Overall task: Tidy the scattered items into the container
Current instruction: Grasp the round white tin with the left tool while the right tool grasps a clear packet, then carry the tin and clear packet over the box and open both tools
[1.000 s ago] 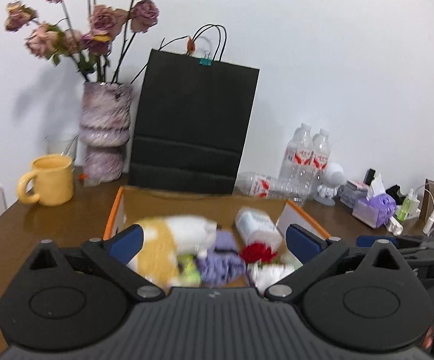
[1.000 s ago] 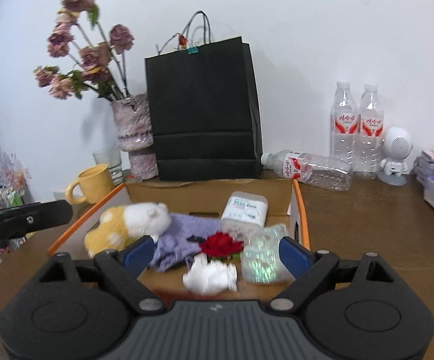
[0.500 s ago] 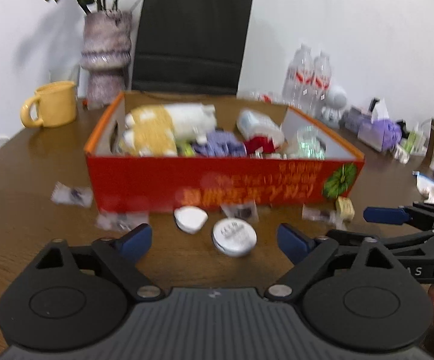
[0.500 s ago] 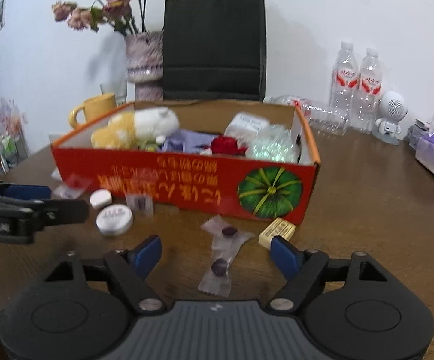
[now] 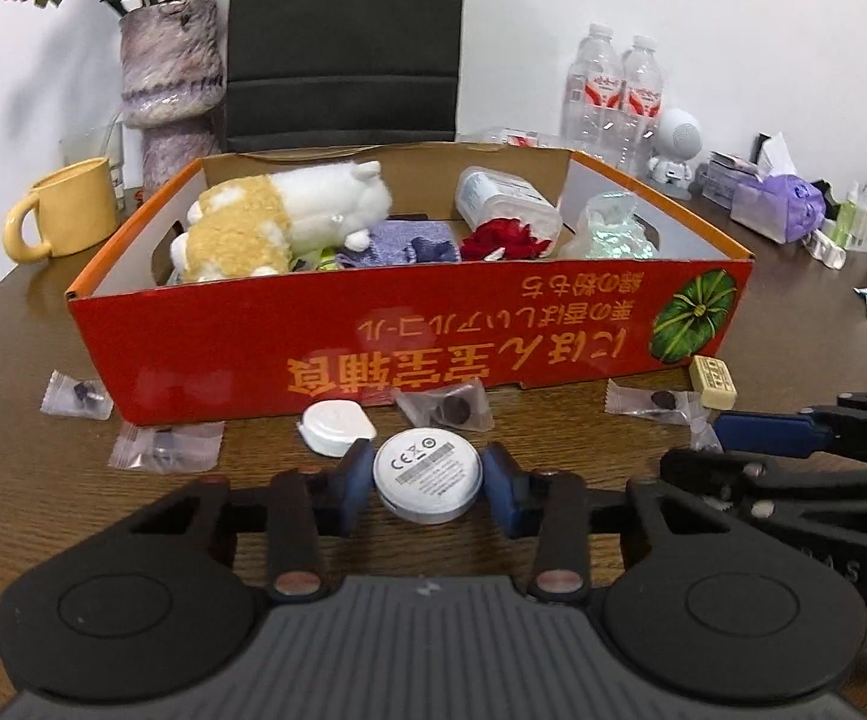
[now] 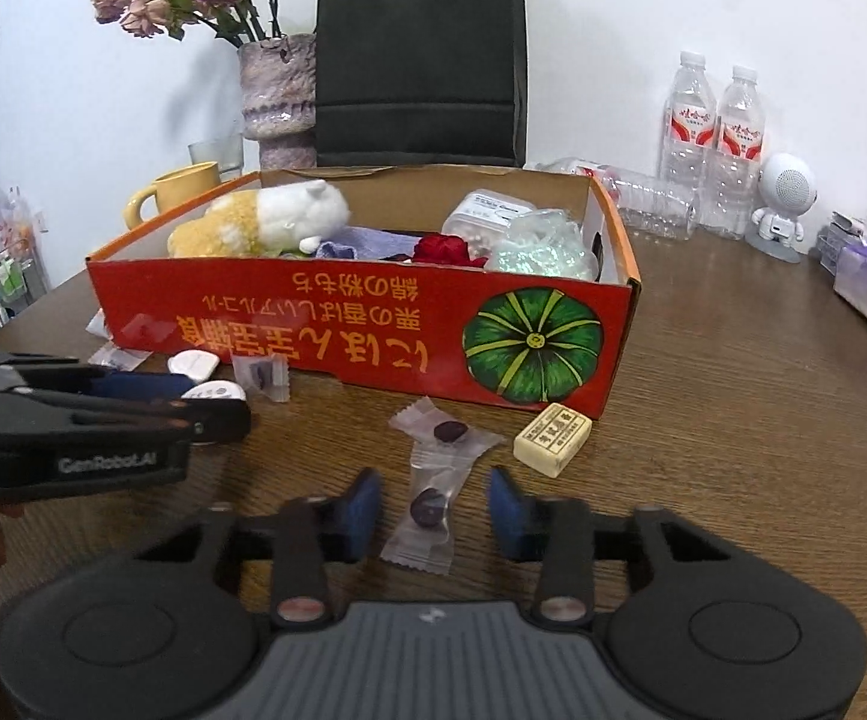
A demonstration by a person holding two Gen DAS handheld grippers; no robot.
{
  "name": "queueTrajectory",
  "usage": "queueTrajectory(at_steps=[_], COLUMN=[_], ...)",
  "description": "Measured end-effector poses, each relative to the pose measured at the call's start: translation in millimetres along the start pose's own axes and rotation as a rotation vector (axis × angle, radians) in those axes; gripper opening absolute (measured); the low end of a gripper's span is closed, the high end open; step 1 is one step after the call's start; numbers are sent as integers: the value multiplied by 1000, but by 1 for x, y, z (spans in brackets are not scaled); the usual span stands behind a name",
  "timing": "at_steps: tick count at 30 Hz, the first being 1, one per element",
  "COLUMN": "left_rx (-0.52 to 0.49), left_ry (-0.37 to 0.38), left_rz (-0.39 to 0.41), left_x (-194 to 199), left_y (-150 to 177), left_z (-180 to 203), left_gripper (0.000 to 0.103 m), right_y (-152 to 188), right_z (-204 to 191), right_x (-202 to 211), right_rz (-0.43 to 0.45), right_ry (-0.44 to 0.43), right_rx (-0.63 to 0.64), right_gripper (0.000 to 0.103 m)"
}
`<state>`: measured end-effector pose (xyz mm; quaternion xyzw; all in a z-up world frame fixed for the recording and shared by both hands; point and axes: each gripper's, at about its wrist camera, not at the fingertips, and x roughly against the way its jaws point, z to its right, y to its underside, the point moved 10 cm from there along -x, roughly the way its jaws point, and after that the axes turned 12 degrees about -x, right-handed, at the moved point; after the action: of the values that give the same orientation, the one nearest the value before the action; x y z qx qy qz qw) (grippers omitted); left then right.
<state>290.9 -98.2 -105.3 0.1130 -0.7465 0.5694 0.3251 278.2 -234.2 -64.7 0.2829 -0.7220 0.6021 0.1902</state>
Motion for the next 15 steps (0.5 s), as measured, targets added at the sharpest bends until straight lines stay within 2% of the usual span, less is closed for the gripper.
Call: queueTrajectory(at_steps=[1, 2, 8, 15], left_rx=[-4, -1, 29, 48], left_ry=[0, 1, 24, 30], left_rz=[2, 3, 25, 78], left_x=[1, 2, 13, 47], left_y=[1, 1, 4, 2], left_z=[1, 1, 2, -1], left_gripper=[40, 40, 40, 40], right_y=[0, 1, 0, -8], right_z=[-1, -1, -3, -11], right_x=[0, 1, 6, 27], right_rz=[0, -1, 10, 76], right_ry=[-5, -10, -32, -63], right_rx=[1, 2, -14, -27], right_gripper=[18, 17, 16, 16])
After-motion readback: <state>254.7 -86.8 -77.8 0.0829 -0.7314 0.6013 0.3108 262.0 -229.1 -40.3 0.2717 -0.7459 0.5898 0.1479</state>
